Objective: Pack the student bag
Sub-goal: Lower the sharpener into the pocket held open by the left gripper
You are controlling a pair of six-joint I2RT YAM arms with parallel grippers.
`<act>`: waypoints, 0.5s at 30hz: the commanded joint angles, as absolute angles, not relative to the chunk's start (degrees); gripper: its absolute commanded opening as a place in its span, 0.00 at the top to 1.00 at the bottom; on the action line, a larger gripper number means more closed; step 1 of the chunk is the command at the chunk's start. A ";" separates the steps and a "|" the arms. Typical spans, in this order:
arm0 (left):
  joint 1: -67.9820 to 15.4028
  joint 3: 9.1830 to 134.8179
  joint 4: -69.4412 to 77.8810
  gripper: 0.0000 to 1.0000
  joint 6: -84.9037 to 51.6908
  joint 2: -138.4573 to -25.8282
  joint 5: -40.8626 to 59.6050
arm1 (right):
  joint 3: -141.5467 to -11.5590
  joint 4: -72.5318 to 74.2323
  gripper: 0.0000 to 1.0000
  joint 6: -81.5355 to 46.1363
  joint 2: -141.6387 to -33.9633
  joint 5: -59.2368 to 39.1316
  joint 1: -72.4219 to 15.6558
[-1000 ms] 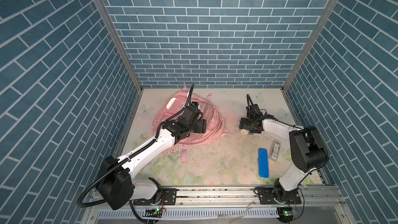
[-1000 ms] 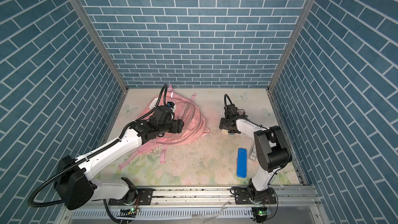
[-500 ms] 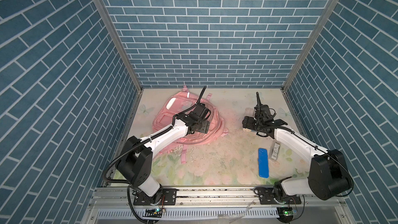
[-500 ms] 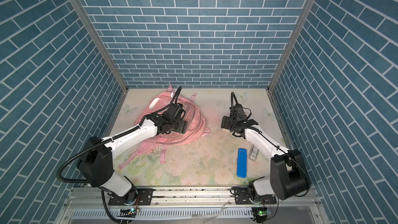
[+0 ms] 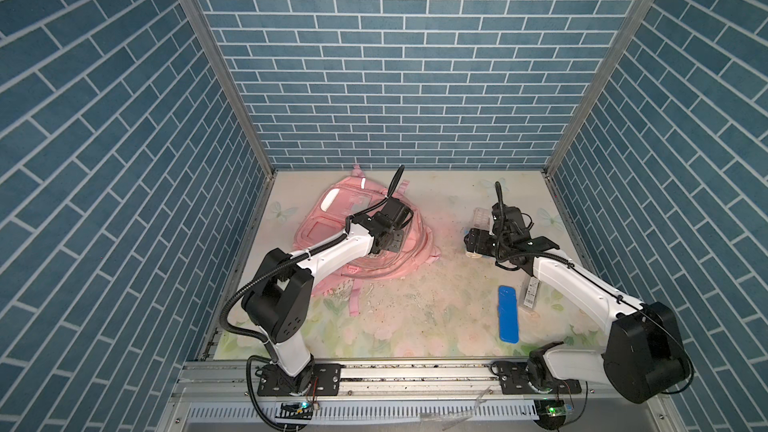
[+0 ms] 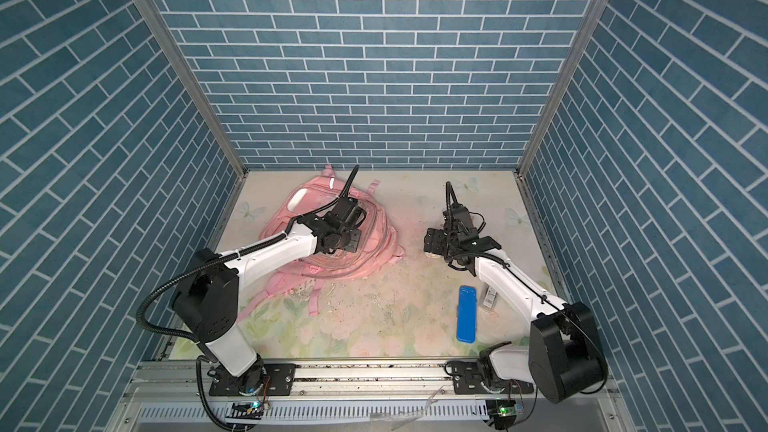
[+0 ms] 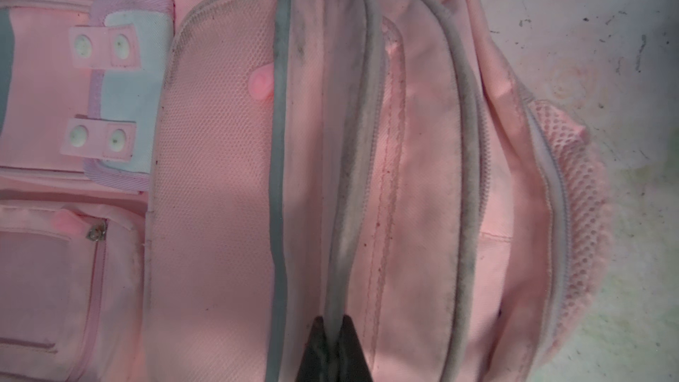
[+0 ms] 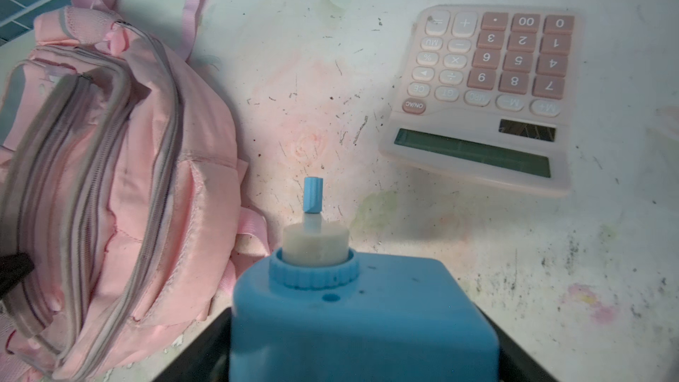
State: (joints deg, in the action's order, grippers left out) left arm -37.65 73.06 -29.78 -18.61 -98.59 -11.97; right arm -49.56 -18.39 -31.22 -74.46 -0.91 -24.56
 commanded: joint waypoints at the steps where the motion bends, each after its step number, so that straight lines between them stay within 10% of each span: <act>1: -37.06 75.58 -31.13 1.00 -18.22 -95.91 -13.81 | -50.27 -16.48 0.50 -32.65 -72.71 -2.15 -25.69; 15: -29.54 70.21 -22.81 1.00 -20.57 -76.63 -5.10 | -66.02 -8.61 0.52 -33.71 -88.99 -7.48 -34.89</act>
State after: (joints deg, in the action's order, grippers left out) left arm -31.38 71.88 -29.17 -19.25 -79.35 -8.56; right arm -60.97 -12.71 -32.16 -84.95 -5.37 -32.97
